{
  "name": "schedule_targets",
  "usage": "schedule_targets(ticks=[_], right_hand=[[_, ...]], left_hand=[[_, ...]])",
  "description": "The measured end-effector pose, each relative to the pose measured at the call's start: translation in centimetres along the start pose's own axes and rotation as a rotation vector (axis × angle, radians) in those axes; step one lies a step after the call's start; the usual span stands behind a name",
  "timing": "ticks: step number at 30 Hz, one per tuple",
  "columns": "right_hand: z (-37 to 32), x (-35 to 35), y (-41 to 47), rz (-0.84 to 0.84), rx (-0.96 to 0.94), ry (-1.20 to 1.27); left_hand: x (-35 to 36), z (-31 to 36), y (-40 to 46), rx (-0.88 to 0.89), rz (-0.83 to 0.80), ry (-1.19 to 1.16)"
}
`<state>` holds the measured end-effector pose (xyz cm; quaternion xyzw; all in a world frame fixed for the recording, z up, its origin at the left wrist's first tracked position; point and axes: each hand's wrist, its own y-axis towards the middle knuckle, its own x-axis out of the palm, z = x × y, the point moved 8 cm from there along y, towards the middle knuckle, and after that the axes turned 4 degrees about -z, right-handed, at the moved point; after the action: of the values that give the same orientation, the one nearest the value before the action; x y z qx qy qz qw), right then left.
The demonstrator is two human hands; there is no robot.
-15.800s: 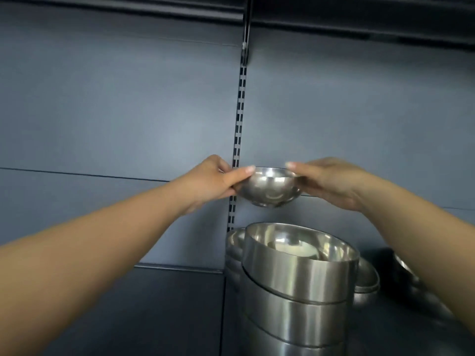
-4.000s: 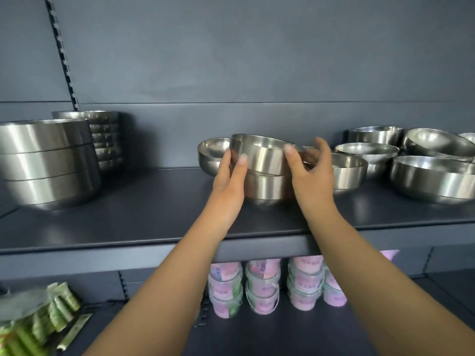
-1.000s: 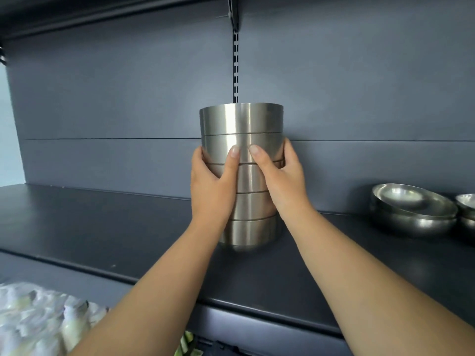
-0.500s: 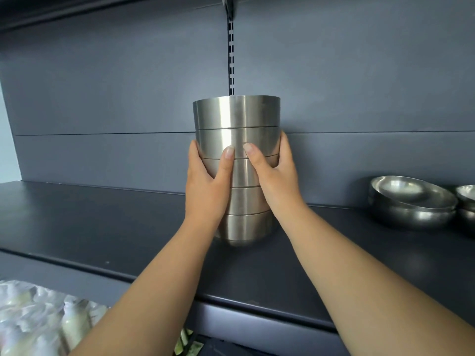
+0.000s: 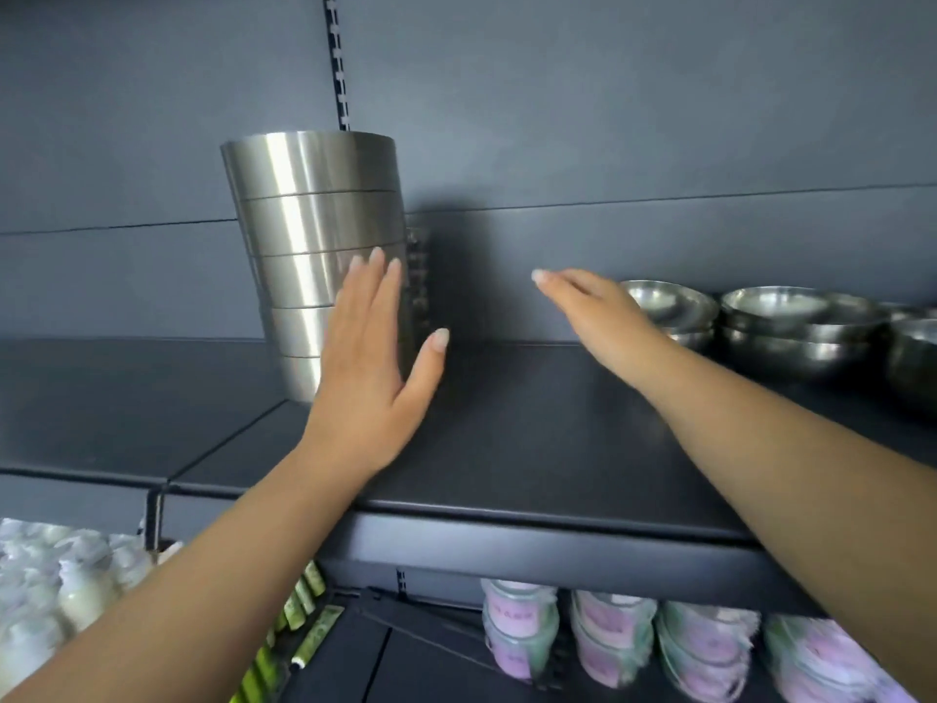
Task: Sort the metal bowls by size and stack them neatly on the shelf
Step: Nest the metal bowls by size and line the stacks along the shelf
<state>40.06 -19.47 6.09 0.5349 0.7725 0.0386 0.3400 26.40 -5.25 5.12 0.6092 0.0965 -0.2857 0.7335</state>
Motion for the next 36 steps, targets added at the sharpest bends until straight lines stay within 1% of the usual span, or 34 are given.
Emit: schedule_targets(ticks=[2, 4, 5, 7, 8, 10, 11, 13, 15, 17, 19, 21, 23, 25, 27, 30, 31, 34, 36], right_hand=[[2.2, -2.9, -0.2, 0.055, 0.061, -0.061], [4.5, -5.7, -0.5, 0.110, 0.149, -0.023], [5.5, -7.1, -0.8, 0.141, 0.185, 0.007], [6.7, -9.6, -1.3, 0.201, 0.230, 0.014], [7.2, -10.6, -1.6, 0.208, 0.247, -0.024], [8.1, -11.8, -2.1, 0.179, 0.282, -0.122], [8.5, -11.9, -2.3, 0.150, 0.301, -0.146], [8.8, -11.1, -2.1, 0.101, 0.296, -0.168], [9.2, -10.2, -1.5, 0.066, 0.277, -0.151], [9.7, -9.4, -0.8, 0.042, 0.264, -0.069], [10.3, -9.3, 0.0, 0.041, 0.271, 0.036], [10.8, -9.3, 0.9, 0.042, 0.278, 0.115], [11.2, -9.1, 1.4, 0.035, 0.256, 0.135], [11.8, -8.7, 2.0, 0.021, 0.237, 0.092], [12.1, -8.6, 2.7, 0.014, 0.217, 0.075], [12.7, -8.6, 3.8, 0.006, 0.216, 0.087], [12.8, -8.5, 4.0, -0.010, 0.211, 0.077], [12.9, -8.1, 4.2, -0.034, 0.160, 0.072], [12.8, -8.1, 4.2, -0.009, 0.126, 0.112]], left_hand=[[2.4, 3.0, 0.5, 0.086, -0.148, 0.012], [5.1, 5.6, 1.2, 0.152, -0.307, 0.064], [6.6, 6.2, 1.7, 0.158, -0.377, 0.091], [9.6, 6.4, 2.8, 0.106, -0.530, 0.129], [10.9, 6.5, 3.5, 0.064, -0.595, 0.133], [13.5, 6.6, 4.9, -0.033, -0.684, 0.095], [14.7, 6.9, 5.6, -0.081, -0.701, 0.045], [16.8, 7.3, 6.7, -0.191, -0.694, -0.082], [18.8, 7.2, 7.3, -0.316, -0.642, -0.274], [20.3, 6.6, 7.4, -0.411, -0.596, -0.464], [21.3, 6.1, 7.4, -0.433, -0.553, -0.564], [21.0, 5.5, 7.8, -0.388, -0.520, -0.591], [20.3, 4.4, 8.1, -0.420, -0.527, -0.609], [20.0, 3.1, 8.4, -0.440, -0.578, -0.552], [19.6, 2.3, 8.0, -0.402, -0.646, -0.483], [20.3, 0.7, 8.1, -0.491, -0.615, -0.585], [20.6, 0.7, 8.3, -0.480, -0.616, -0.597], [21.4, 1.1, 8.5, -0.349, -0.645, -0.601], [21.6, 0.6, 8.4, -0.343, -0.612, -0.648]])
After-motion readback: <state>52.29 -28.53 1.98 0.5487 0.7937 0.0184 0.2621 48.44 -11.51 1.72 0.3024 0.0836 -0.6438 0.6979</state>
